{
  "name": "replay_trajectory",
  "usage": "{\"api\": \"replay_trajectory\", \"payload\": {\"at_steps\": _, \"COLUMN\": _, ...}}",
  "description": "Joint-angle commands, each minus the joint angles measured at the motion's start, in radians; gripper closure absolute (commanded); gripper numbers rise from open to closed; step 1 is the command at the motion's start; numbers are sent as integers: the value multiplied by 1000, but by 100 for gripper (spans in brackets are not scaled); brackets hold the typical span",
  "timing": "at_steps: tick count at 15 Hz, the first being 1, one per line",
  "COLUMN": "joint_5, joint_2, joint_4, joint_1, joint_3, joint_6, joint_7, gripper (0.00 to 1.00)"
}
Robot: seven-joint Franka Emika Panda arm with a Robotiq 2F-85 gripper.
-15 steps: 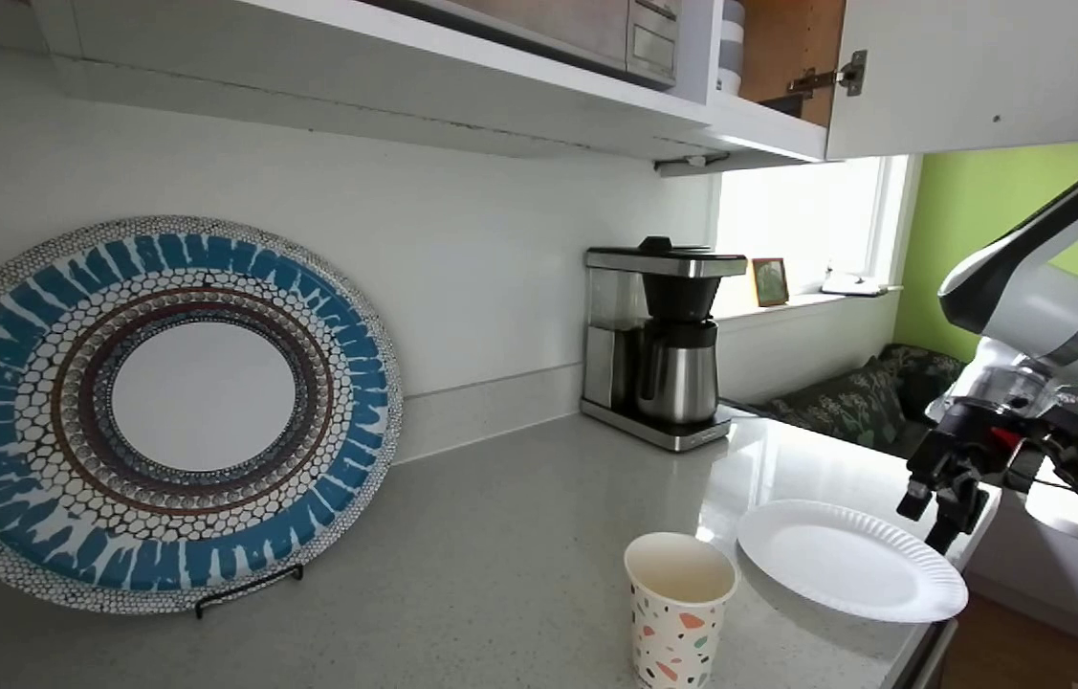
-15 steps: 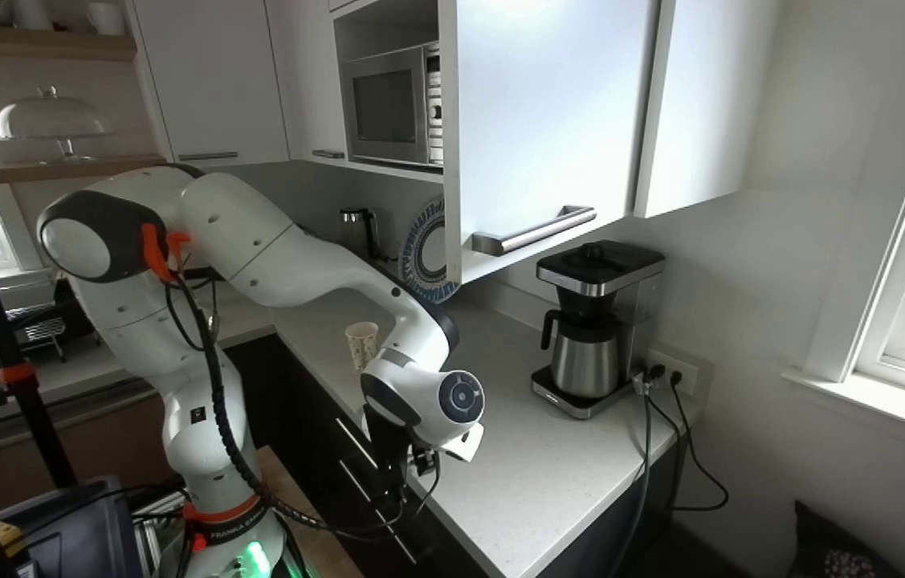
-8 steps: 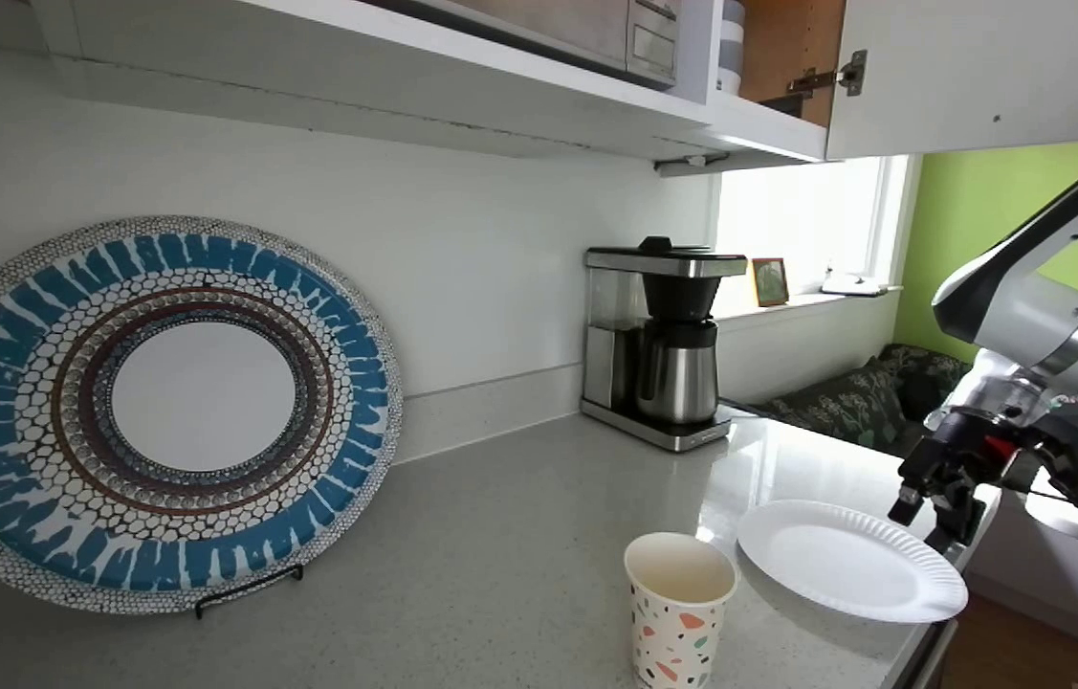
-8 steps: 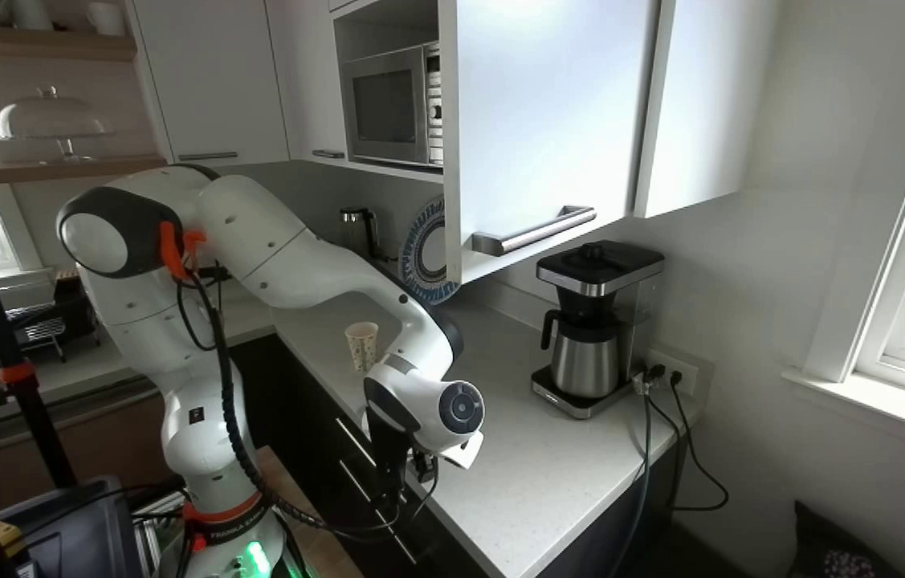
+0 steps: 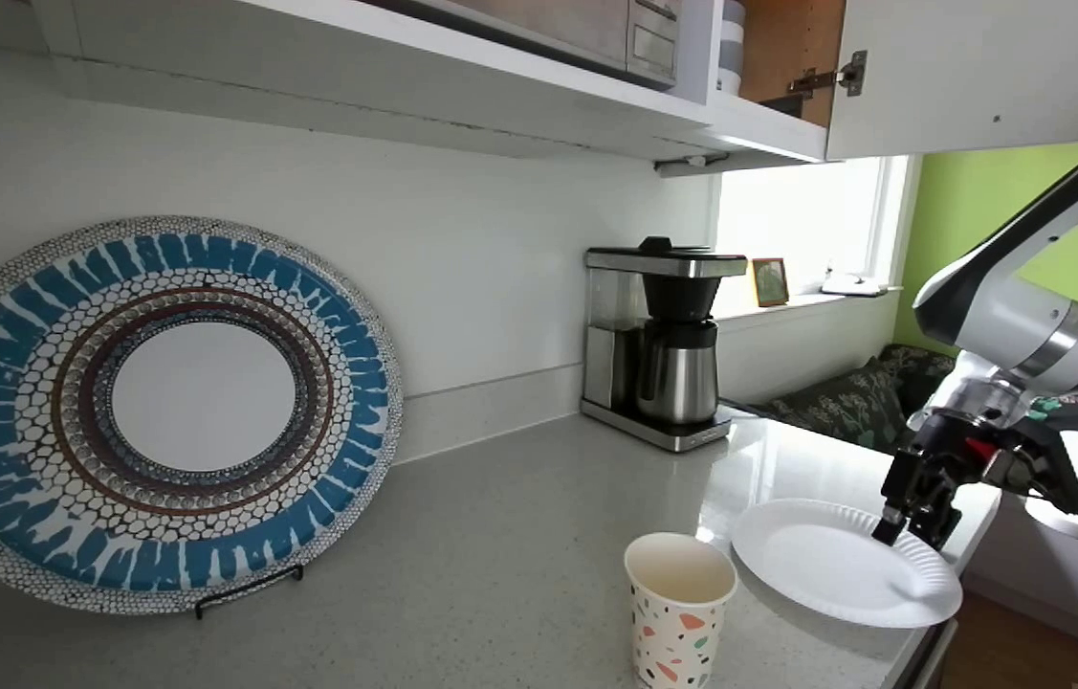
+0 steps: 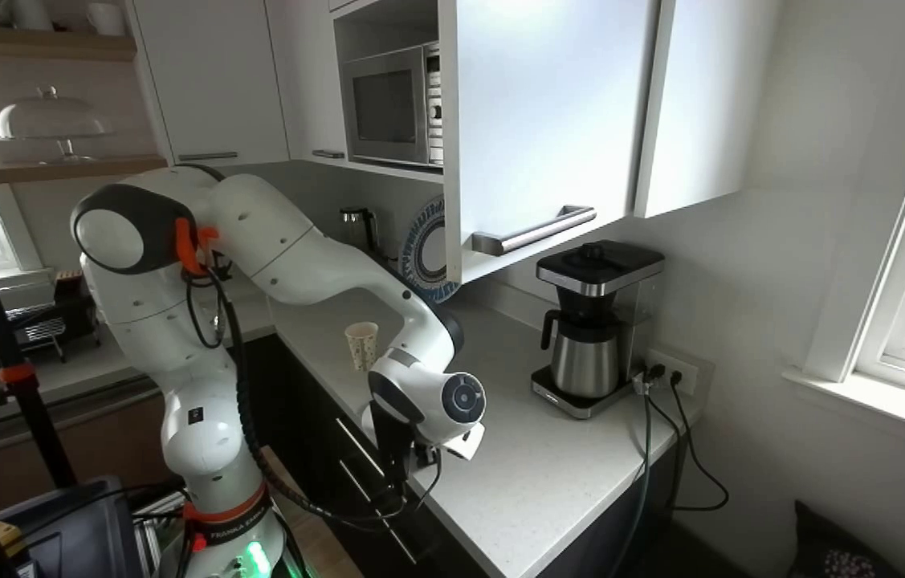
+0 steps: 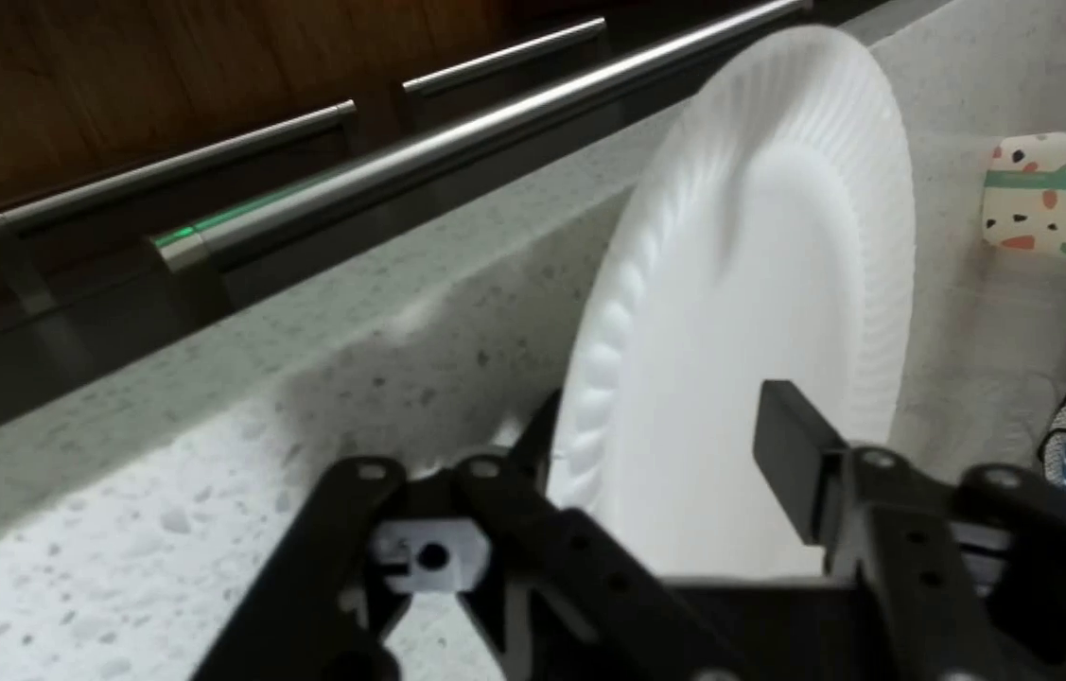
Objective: Remove the paper cup from the bottom shelf, put it on the table and then put the white plate in the bottom shelf of the cabinet
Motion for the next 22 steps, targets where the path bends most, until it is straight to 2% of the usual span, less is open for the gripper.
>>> {"api": "replay_trajectory", "payload": {"at_steps": 1, "joint_5": 34, "joint_2": 41, "joint_4": -1, "joint_1": -24, "joint_3": 25, "joint_6": 30, "joint_7": -25, "gripper": 78}}
{"api": "replay_trajectory", "payload": {"at_steps": 4, "joint_5": 78, "joint_2": 49, "joint_4": 0, "joint_1": -37, "joint_3": 16, "joint_6": 22, "joint_7": -37, "gripper": 99}}
{"api": "replay_trajectory", "payload": {"at_steps": 12, "joint_5": 332, "joint_2": 41, "joint_4": 11, "joint_1": -70, "joint_3": 12, "joint_6": -23, "joint_7": -76, "gripper": 100}}
{"api": "replay_trajectory", "payload": {"at_steps": 18, "joint_5": 522, "joint_2": -10, "joint_4": 22, "joint_1": -96, "joint_3": 14, "joint_6": -128, "joint_7": -88, "gripper": 100}}
{"api": "replay_trajectory", "payload": {"at_steps": 22, "joint_5": 546, "joint_2": -70, "joint_4": 34, "joint_1": -116, "joint_3": 28, "joint_6": -161, "joint_7": -42, "gripper": 100}}
